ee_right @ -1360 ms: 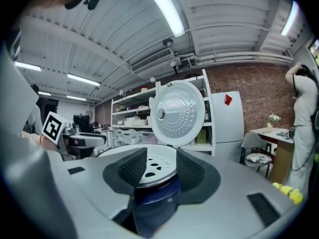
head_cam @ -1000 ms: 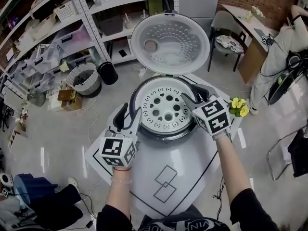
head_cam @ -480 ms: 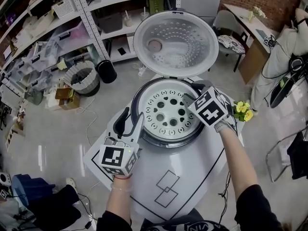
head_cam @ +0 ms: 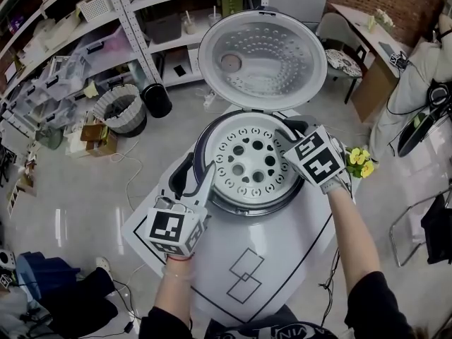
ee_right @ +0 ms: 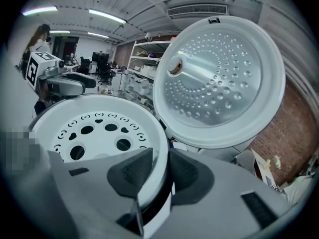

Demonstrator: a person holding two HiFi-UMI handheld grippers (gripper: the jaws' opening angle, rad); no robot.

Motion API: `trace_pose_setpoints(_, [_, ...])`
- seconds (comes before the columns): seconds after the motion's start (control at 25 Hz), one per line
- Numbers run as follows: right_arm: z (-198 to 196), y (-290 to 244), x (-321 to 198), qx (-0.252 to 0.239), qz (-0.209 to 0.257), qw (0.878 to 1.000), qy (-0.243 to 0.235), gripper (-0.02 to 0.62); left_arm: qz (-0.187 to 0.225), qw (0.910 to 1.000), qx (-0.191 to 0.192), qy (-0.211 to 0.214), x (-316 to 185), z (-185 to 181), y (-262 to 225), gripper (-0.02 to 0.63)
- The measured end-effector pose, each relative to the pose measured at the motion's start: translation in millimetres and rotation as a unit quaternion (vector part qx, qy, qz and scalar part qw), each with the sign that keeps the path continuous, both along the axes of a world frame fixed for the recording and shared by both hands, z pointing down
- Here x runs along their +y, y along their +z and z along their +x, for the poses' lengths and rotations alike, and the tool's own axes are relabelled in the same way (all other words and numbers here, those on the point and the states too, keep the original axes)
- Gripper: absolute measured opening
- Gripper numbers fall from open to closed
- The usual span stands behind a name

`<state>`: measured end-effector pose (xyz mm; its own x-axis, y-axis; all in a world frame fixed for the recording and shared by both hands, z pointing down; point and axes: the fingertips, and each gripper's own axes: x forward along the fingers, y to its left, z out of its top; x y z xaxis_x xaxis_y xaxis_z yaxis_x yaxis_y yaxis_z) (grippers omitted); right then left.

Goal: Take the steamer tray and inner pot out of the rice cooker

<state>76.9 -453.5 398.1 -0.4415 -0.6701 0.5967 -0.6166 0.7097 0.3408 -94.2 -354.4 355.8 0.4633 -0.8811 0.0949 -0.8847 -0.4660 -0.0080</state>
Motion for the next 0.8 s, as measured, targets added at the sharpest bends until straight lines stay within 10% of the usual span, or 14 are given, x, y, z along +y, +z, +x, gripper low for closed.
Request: trace_pose_setpoints(0.8, [-2,-11,4,-0.040,0.017,0.999,-0.007,0.093,-0.007,0.9998,0.000,0.017,8,3,1,0.170])
